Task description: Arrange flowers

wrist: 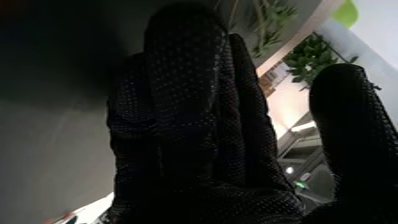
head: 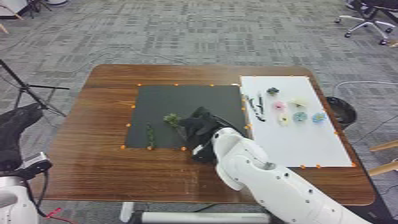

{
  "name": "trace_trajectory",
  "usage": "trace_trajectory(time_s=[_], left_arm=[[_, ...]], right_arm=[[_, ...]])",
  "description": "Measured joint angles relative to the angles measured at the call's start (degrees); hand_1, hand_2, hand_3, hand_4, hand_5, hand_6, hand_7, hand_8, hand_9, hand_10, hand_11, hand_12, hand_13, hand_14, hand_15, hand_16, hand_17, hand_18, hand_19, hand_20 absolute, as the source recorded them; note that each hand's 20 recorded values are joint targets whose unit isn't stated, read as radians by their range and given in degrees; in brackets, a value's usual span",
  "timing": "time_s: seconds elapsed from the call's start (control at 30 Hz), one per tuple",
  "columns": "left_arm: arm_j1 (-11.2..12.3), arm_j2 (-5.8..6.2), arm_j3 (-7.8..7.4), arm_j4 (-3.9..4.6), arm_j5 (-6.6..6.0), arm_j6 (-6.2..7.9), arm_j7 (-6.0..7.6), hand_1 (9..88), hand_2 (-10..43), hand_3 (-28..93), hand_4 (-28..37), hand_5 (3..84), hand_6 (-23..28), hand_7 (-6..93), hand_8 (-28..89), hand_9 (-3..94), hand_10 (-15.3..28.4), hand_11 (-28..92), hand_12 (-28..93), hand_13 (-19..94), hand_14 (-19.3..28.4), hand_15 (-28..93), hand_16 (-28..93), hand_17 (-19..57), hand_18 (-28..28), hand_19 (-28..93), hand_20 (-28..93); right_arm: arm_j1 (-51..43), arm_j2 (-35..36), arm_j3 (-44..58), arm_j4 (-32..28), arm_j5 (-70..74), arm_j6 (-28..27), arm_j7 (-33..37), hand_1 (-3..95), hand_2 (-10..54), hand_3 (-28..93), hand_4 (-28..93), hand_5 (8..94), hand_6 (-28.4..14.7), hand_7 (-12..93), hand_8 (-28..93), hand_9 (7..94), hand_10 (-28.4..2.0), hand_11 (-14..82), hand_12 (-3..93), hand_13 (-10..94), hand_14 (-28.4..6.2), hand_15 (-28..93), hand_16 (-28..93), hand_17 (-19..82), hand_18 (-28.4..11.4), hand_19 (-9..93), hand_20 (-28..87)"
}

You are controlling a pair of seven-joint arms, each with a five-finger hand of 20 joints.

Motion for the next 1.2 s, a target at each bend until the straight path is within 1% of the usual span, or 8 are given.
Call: trace_trajectory(time_s=[0.47,0.7,0.77,0.87,1.0,1.1,1.2], left_arm=[[-0.09,0.13,0.20,0.00,0.15,-0.10,-0.33,29.1,3.5,69,-22.0,54.0,3.0,16.6,-8,53.6,14.1,22,14,43,16.2,15,2,9.7,12.3,13,20],[-0.09,0.15,0.24,0.00,0.16,-0.11,-0.39,29.0,3.4,69,-21.9,54.0,3.0,16.6,-8,53.6,14.2,22,14,43,16.2,16,2,9.7,12.3,13,20],[-0.08,0.15,0.24,0.00,0.16,-0.11,-0.35,29.1,3.4,69,-21.9,54.0,3.0,16.6,-8,53.6,14.1,22,14,43,16.2,16,2,9.7,12.3,13,20],[-0.10,0.15,0.24,0.00,0.15,-0.11,-0.25,29.0,3.3,69,-21.8,54.0,3.0,16.5,-8,53.6,14.0,22,14,43,16.2,16,2,9.7,12.4,13,20],[-0.10,0.11,0.23,0.00,0.11,-0.10,-0.14,29.0,3.3,69,-21.8,53.9,3.0,16.5,-8,53.6,14.1,22,14,43,16.2,16,2,9.6,12.4,13,20],[-0.08,0.08,0.12,0.00,0.11,-0.09,-0.08,29.0,3.3,69,-21.9,53.9,3.0,16.6,-8,53.7,14.1,22,14,43,16.2,16,2,9.7,12.4,13,20],[0.08,0.03,-0.18,-0.03,0.06,-0.06,-0.01,29.0,3.2,69,-21.8,53.9,3.0,16.6,-8,53.7,14.1,22,14,43,16.2,16,2,9.7,12.4,13,20]], right_arm=[[-0.51,0.10,-0.07,-1.25,1.30,-0.57,0.42,29.8,5.2,58,-4,69.1,-6.2,17,-2,82.8,-15.4,12.6,15.0,94,-5.6,34,34,52,-19.9,73,37],[-0.66,1.53,1.42,-2.07,1.38,-0.68,-0.71,28.1,3.5,58,-4,68.9,-5.9,17,-2,83.4,-15.4,14.0,16.2,94,-5.6,34,34,52,-20.1,73,37],[-0.92,2.66,2.97,-3.52,1.86,-0.86,-1.69,28.3,2.5,58,-4,68.8,-5.8,17,-2,83.5,-15.5,14.3,16.7,94,-5.5,35,34,52,-20.0,73,37],[-1.88,4.94,6.81,-7.31,2.78,-1.67,-3.83,31.3,-2.9,59,-4,67.9,-5.4,17,-2,81.2,-15.6,14.2,17.5,92,-5.4,36,35,50,-20.2,73,37],[-4.14,8.42,13.74,-13.84,2.80,-3.48,-6.83,34.7,-8.5,60,-5,63.5,-5.1,17,-2,73.9,-16.2,13.3,18.7,83,-7.7,35,33,43,-20.9,67,38],[-6.18,11.23,18.69,-17.47,-1.74,-4.31,-8.31,35.8,-9.5,60,-6,62.3,-5.2,17,-2,72.3,-16.3,13.5,19.7,81,-8.3,36,32,42,-21.0,65,40],[-7.32,13.92,21.76,-17.30,-10.98,-4.34,-8.31,36.0,-9.5,59,-8,62.3,-5.9,18,-1,72.7,-16.5,16.7,21.5,82,-7.6,37,32,42,-20.9,66,40]])
